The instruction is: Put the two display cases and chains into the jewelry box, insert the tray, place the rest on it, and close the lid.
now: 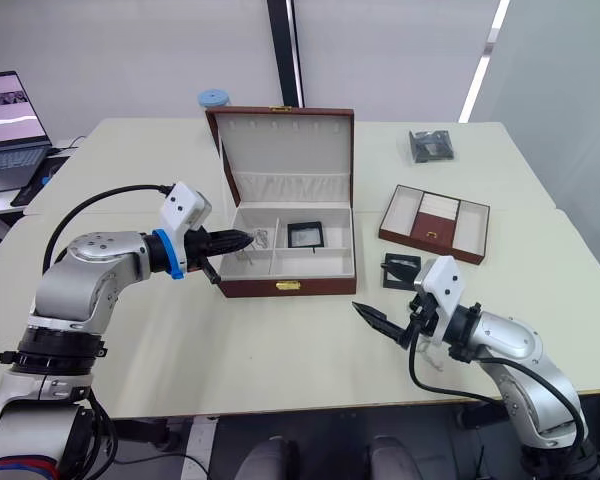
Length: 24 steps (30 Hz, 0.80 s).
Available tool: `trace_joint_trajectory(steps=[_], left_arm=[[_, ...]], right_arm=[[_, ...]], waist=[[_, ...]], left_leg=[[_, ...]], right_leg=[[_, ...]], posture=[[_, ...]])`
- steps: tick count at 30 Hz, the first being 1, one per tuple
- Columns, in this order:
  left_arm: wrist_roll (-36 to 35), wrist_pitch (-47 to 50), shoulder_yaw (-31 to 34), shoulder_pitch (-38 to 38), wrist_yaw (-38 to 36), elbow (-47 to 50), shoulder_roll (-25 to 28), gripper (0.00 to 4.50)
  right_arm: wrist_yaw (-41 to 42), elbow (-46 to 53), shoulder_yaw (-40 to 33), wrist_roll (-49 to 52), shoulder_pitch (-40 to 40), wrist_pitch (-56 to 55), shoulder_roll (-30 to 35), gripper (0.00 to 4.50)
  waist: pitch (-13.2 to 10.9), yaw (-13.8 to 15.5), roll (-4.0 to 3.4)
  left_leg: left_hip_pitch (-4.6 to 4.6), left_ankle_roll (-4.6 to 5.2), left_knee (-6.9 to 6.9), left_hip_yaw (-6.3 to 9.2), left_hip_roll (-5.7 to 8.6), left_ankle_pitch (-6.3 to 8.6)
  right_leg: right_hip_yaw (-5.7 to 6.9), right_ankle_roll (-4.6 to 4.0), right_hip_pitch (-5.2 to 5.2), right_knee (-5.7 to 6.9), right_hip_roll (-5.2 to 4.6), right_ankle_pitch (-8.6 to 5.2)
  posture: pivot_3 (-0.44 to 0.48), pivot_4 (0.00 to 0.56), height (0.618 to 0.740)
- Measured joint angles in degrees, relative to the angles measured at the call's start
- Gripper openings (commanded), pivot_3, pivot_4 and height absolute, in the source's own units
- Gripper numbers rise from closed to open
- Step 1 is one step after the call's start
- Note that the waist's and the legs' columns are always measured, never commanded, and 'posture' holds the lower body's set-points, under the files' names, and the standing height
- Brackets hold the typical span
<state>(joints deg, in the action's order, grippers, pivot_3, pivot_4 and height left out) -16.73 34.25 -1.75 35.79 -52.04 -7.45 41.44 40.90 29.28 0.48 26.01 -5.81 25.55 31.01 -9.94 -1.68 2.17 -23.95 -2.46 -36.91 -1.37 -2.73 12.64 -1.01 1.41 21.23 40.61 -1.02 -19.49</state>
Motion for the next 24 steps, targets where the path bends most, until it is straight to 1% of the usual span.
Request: trace_joint_trajectory(steps=[5,17,21,24], left_arm=[[1.07,-1.11,-0.43,-0.01,-1.29,-1.44,0.00,0.01],[1.37,-1.33,-0.38,-0.10,-1.34,-1.84,-0.04,0.01],[1.21,-1.21,-0.18,-0.20,-1.24,-1.84,-0.16,1.05],[1.01,-1.11,-0.06,-0.49,-1.33,-1.80,-0.16,2.02]], right_arm=[[-1.08,0.32,0.01,-0.03,0.24,0.01,0.00,4.50],[-0.98,-0.12,0.05,-0.09,0.09,0.00,0.00,4.50],[-0.94,-0.42,0.06,-0.09,0.09,0.00,0.00,4.50],[-0.85,-0.42,0.06,-0.09,0.10,0.00,0.08,4.50]], waist=[[0.00,0.01,0.00],[0.00,0.01,0.00],[0.00,0.02,0.00],[0.00,0.01,0.00]], left_leg=[[-0.01,0.00,0.00,0.01,0.00,0.00],[-0.01,0.00,0.00,0.01,0.00,0.00],[-0.01,0.00,0.00,0.01,0.00,0.00],[-0.01,0.00,0.00,0.01,0.00,0.00]], right_leg=[[0.01,0.00,0.00,0.00,0.00,0.00],[0.01,0.00,0.01,0.00,0.00,0.00],[0.01,0.00,0.00,0.00,0.00,0.00],[0.01,0.00,0.00,0.00,0.00,0.00]], posture=[[0.000,0.150,0.740],[0.000,0.150,0.740],[0.000,0.150,0.740],[0.000,0.150,0.740]])
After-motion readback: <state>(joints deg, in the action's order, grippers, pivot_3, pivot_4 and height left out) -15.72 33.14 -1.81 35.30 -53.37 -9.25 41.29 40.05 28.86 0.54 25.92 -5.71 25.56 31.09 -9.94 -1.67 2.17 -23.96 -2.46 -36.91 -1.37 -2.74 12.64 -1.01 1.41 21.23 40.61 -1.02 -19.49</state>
